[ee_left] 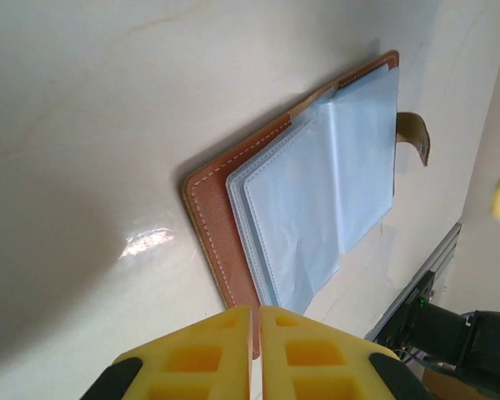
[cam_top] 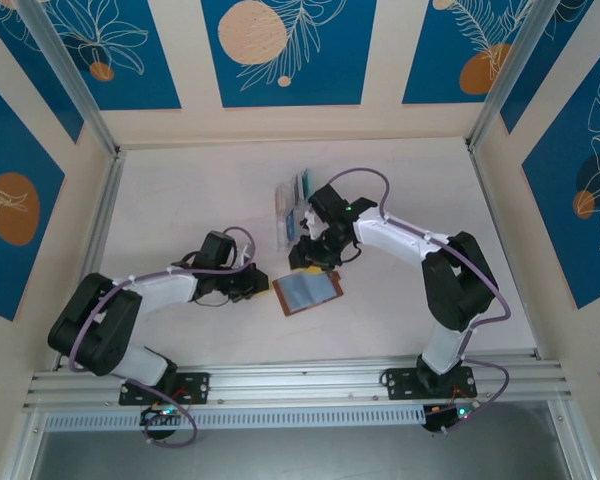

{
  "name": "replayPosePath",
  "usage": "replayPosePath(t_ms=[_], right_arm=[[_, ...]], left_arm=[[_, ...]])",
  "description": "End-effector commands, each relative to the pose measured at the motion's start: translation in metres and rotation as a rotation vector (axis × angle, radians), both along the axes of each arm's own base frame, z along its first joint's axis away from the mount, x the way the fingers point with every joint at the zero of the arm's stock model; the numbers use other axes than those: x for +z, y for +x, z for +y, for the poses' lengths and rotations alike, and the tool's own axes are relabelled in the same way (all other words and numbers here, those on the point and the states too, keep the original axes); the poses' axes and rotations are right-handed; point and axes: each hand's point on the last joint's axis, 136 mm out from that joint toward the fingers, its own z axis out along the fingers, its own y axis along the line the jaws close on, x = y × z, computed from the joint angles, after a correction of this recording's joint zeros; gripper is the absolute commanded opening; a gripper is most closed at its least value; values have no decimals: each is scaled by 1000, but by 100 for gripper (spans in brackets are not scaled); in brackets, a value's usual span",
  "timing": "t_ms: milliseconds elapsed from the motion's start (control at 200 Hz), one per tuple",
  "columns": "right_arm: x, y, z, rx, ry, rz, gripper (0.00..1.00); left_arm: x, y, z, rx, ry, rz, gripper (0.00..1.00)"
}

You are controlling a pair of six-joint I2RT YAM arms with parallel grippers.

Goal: Put the credit cards into the card holder

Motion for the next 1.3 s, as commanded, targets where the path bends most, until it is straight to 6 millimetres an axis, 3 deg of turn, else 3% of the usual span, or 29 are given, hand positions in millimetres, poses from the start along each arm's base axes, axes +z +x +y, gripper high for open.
replayPosePath(t_ms=[0,95,230,555,1295], right_arm=[[9,21,-13,2,-88,-59,37],[10,46,-15,-26,-129,-85,31],[11,72,-10,-35,-178,-134,32],[10,115,6,-34,-256,-197,33],[-8,141,15,-10,-485,-258,36]], left_arm=[[7,5,9,19,34,-14,10],[12,15,9,38,31,-31,11],[17,32,5,73,4,-51,12],[18,67,-3,87,-6,-59,11],[14,89,0,121,-30,-67,11]])
